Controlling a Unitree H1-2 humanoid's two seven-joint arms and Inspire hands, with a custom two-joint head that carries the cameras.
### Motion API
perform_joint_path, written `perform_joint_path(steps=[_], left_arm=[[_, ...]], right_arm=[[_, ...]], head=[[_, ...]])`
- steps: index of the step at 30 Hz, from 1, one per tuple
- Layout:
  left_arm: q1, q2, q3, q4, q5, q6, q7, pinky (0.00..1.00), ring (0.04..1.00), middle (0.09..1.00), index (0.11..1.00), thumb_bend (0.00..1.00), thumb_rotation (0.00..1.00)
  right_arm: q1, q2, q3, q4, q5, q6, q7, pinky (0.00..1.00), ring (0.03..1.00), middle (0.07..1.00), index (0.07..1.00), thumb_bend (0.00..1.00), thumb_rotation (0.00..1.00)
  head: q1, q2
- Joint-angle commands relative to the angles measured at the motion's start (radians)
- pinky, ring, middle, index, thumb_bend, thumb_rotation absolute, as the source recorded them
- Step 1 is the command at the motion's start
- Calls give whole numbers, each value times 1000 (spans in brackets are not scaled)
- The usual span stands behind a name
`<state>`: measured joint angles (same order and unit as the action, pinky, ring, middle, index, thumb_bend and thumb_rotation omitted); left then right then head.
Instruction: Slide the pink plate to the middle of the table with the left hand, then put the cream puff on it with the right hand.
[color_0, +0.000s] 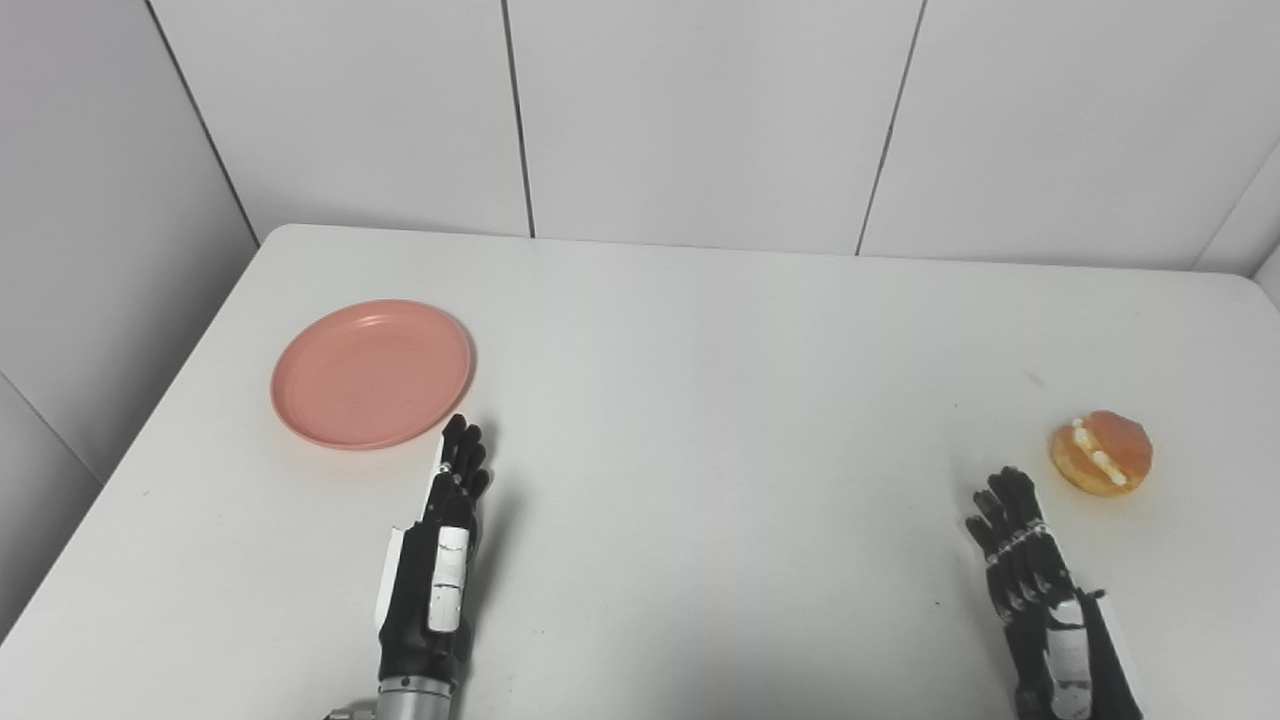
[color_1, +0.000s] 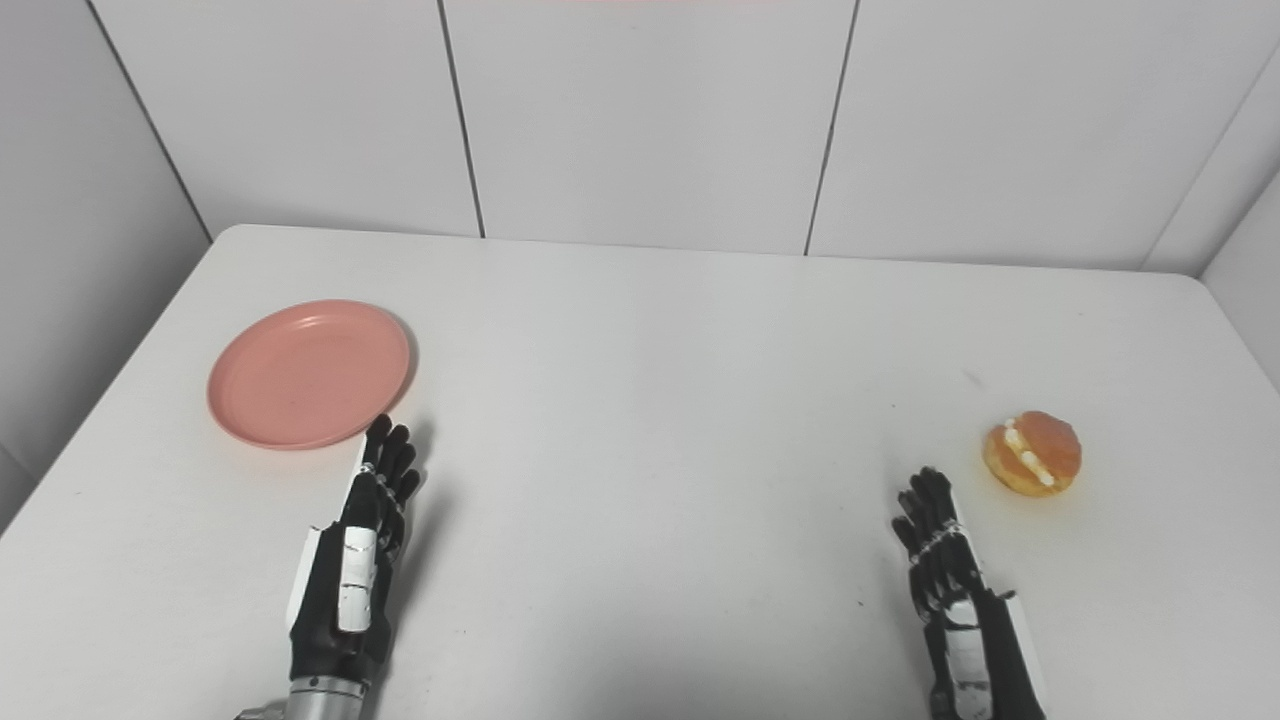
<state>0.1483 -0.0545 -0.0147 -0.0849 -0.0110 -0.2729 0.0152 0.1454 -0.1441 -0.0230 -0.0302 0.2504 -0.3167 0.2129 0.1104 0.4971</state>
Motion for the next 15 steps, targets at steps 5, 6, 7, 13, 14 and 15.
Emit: perform_joint_path(steps=[5, 6, 7, 13, 14, 15], left_arm=[[16, -44, -27, 105, 23, -16, 24, 1000, 1000, 987, 1000, 836, 965], [14, -46, -28, 111, 23, -21, 26, 1000, 1000, 987, 1000, 834, 962], [12, -46, -29, 117, 23, -25, 27, 1000, 1000, 988, 1000, 825, 961], [3, -50, -33, 150, 30, -54, 49, 1000, 987, 975, 1000, 773, 957], [2, -50, -34, 153, 30, -58, 51, 1000, 987, 974, 1000, 764, 959], [1, -49, -35, 156, 30, -60, 52, 1000, 986, 974, 1000, 755, 959]], right_arm=[[9, -22, -15, 121, 3, 0, 16, 1000, 1000, 1000, 995, 896, 987], [7, -23, -15, 128, 2, -2, 16, 1000, 1000, 1000, 996, 896, 989], [5, -23, -16, 134, 1, -5, 17, 1000, 1000, 1000, 996, 896, 990], [-4, -24, -18, 164, 4, -20, 24, 1000, 1000, 1000, 998, 887, 995], [-5, -24, -18, 168, 2, -22, 24, 1000, 1000, 1000, 998, 888, 995], [-6, -24, -18, 171, 1, -23, 25, 1000, 1000, 1000, 998, 892, 994]], head=[[16, -38], [19, -42], [22, -47], [31, -65], [32, -73], [32, -73]])
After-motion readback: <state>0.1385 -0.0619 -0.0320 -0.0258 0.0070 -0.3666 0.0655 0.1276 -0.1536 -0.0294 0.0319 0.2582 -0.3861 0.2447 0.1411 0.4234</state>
